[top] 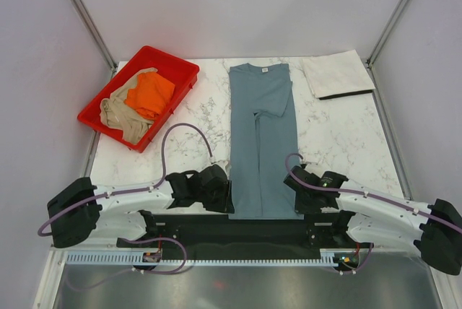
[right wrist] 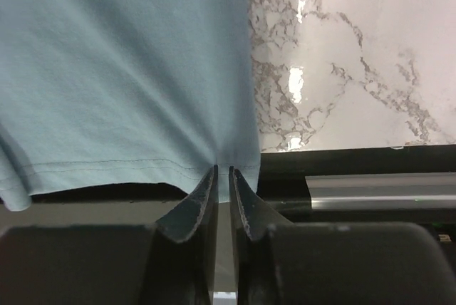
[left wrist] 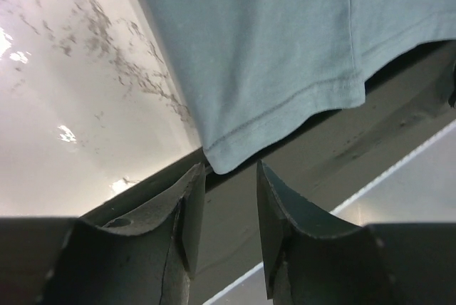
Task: Fold and stack the t-shirts
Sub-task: Fold the tshirt
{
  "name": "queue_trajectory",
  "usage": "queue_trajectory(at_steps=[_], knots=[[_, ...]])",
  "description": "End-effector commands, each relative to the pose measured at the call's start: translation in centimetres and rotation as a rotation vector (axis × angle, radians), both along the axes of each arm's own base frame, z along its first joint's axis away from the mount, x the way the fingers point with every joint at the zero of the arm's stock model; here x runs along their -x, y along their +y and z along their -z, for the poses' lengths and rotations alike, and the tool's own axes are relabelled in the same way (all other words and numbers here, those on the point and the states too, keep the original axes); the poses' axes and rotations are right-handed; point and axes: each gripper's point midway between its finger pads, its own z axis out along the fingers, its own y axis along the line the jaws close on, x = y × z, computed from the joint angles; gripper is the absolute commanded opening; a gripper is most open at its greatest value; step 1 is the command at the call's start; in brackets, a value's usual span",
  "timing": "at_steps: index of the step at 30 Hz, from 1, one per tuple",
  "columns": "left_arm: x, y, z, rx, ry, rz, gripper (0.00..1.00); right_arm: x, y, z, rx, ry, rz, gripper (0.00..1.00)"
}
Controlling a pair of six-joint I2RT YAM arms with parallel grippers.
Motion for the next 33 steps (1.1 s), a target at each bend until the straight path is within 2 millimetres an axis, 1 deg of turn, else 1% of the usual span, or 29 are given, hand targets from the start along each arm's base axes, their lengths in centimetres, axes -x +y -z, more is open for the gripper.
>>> queue_trajectory(at_steps=[1, 2, 3, 6, 9, 16, 19, 22, 25, 26, 28, 29, 31, 33], knots=[[0.7, -1.1, -0.8, 0.101, 0.008, 0.063, 0.43, -0.6, 0.7, -1.6, -0.043, -0.034, 0.013, 0.19], [1.2, -1.1, -0.6, 0.116, 0.029, 0.070, 0.43, -0.3, 0.7, -1.5, -0.053, -0.033, 0.012, 0.22], [1.2, -1.4, -0.7, 0.138, 0.025, 0.072, 0.43, -0.3, 0.7, -1.5, -0.062, -0.035, 0.016, 0.30], [1.3, -0.9, 0.0, 0.134, 0.041, 0.057, 0.43, 0.1, 0.5, -1.4, -0.094, -0.043, 0.033, 0.44], [1.4, -0.6, 0.7, 0.126, 0.051, 0.049, 0.44, 0.0, 0.6, -1.6, -0.128, -0.062, 0.047, 0.49], [1.1, -1.3, 1.1, 0.164, 0.058, 0.054, 0.44, 0.0, 0.4, -1.3, -0.105, -0.049, 0.076, 0.52], [1.1, -1.2, 1.4, 0.167, 0.068, 0.046, 0.43, -0.1, 0.4, -1.3, -0.109, -0.057, 0.099, 0.52], [1.1, -1.0, 1.8, 0.160, 0.075, 0.038, 0.40, -0.1, 0.4, -1.3, -0.110, -0.058, 0.102, 0.52], [1.0, -0.8, 2.1, 0.150, 0.077, 0.025, 0.31, 0.0, 0.3, -1.3, -0.114, -0.055, 0.116, 0.52], [0.9, -0.8, 2.1, 0.150, 0.080, 0.021, 0.24, 0.0, 0.3, -1.3, -0.118, -0.051, 0.121, 0.53], [1.0, -0.8, 2.1, 0.153, 0.091, 0.018, 0.13, 0.4, 0.3, -1.2, -0.116, -0.033, 0.134, 0.54], [0.9, -0.7, 2.1, 0.156, 0.095, 0.014, 0.02, 0.4, 0.2, -1.2, -0.116, -0.031, 0.146, 0.58], [0.9, -0.5, 1.7, 0.167, 0.099, -0.001, 0.02, 0.5, 0.2, -1.2, -0.121, -0.028, 0.168, 0.61], [0.6, 0.1, 1.8, 0.166, 0.101, -0.027, 0.02, 0.4, 0.1, -1.2, -0.125, -0.031, 0.182, 0.62]])
